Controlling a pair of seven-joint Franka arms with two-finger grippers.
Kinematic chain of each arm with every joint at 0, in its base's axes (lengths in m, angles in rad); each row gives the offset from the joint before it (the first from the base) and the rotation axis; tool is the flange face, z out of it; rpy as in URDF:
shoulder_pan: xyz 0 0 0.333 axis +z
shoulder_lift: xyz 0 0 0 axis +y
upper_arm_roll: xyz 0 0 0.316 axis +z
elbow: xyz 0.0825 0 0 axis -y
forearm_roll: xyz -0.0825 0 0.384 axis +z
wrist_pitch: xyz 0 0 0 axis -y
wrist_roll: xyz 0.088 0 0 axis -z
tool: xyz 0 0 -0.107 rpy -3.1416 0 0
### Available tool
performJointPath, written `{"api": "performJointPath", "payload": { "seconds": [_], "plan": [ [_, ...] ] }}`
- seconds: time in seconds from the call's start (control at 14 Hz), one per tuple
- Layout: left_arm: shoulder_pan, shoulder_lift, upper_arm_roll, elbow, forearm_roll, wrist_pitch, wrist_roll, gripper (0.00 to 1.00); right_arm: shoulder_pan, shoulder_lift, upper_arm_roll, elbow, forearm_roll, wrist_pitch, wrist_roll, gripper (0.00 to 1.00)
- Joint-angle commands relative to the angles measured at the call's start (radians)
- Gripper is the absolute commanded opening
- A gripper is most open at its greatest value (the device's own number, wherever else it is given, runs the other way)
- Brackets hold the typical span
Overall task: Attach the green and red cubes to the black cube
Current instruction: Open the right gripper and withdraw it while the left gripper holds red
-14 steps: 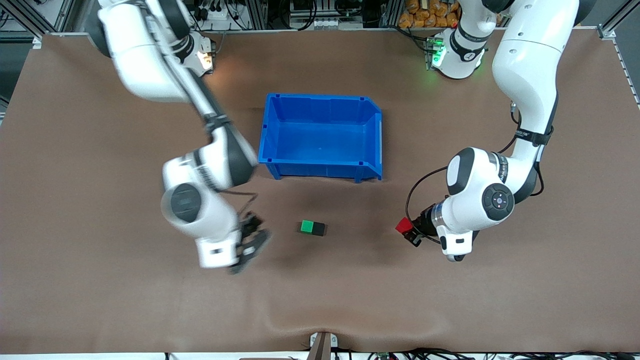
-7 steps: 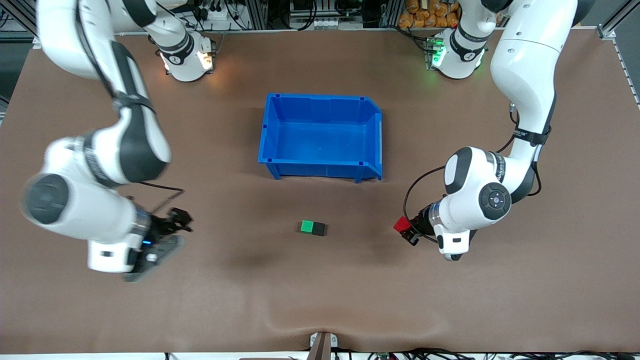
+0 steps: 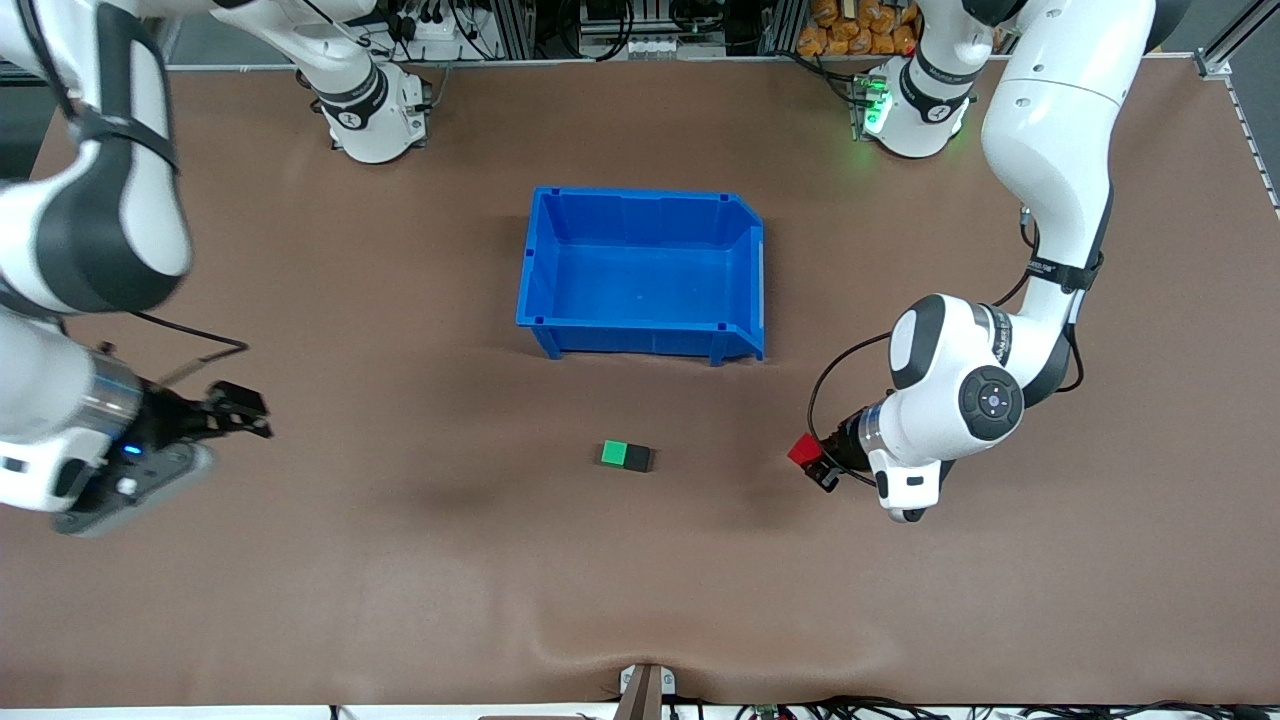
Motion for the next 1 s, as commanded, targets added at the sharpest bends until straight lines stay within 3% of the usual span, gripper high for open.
{"api": "performJointPath", "payload": {
  "seconds": [0.0, 0.29, 0.57, 0.93],
  "plan": [
    [-0.006, -0.005, -0.004, 0.01, -0.006, -0.011, -0.007, 0.0, -0.042, -0.19, 0.012, -0.23, 0.0, 0.036, 0.047, 1.0],
    [-0.043, 0.015, -0.004, 0.051, -0.034, -0.01, -0.077, 0.0, -0.053, -0.343, -0.026, -0.376, -0.006, 0.034, 0.173, 1.0],
    [-0.084, 0.044, -0.002, 0.085, -0.032, 0.001, -0.197, 0.0, -0.112, -0.491, -0.026, -0.506, -0.006, 0.02, 0.257, 1.0],
    [-0.101, 0.058, -0.002, 0.085, -0.034, 0.004, -0.213, 0.0, -0.112, -0.522, -0.026, -0.508, -0.006, -0.104, 0.467, 1.0]
  ]
}}
